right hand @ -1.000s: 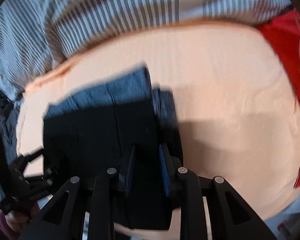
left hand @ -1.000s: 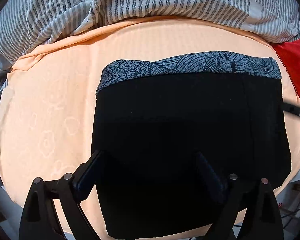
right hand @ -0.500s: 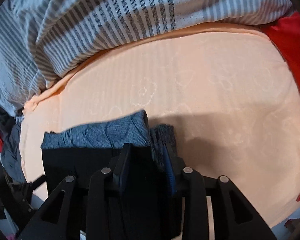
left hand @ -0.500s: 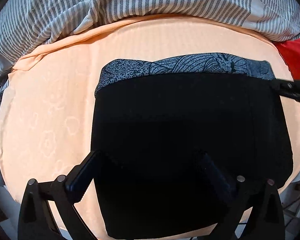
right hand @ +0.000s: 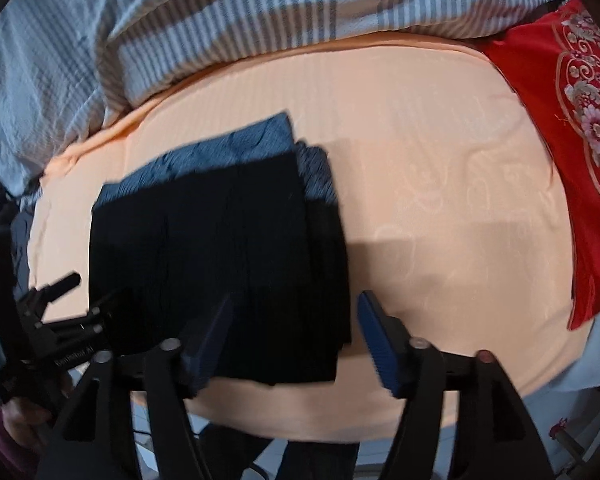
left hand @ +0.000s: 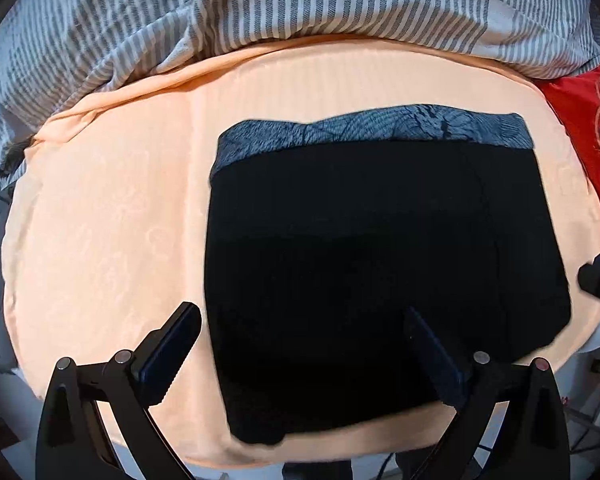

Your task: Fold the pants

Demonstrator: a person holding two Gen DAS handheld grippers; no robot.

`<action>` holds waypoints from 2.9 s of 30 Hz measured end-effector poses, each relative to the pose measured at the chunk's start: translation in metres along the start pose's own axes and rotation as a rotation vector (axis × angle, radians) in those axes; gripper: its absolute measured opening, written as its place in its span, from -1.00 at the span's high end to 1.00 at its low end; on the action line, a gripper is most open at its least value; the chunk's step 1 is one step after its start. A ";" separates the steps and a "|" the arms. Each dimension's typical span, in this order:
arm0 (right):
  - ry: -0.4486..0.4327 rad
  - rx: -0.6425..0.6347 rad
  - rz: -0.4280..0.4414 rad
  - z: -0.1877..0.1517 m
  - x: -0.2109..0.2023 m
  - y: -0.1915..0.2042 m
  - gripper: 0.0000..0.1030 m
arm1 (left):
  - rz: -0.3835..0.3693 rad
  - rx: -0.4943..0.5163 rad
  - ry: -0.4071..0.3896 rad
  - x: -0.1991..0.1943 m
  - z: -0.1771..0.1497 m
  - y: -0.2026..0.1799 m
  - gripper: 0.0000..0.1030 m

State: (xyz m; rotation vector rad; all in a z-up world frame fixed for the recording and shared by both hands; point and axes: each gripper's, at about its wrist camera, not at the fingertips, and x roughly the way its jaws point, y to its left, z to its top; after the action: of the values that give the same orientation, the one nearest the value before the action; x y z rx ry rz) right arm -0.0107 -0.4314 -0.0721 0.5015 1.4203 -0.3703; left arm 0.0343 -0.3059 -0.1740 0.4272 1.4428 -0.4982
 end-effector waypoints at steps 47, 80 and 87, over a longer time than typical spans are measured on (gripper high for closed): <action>0.000 -0.034 -0.097 -0.057 -0.058 0.064 -1.00 | 0.006 -0.053 0.030 -0.090 -0.062 0.008 -0.98; -0.030 -0.018 -0.159 -0.058 -0.067 0.074 -1.00 | -0.001 -0.063 -0.006 -0.095 -0.052 0.015 -0.98; -0.030 -0.025 -0.161 -0.060 -0.066 0.078 -1.00 | 0.003 -0.070 -0.013 -0.096 -0.053 0.017 -0.98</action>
State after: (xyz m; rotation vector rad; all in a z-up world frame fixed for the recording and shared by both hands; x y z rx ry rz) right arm -0.0279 -0.3370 -0.0026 0.3612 1.4383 -0.4867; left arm -0.0057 -0.2555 -0.0835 0.3693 1.4424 -0.4459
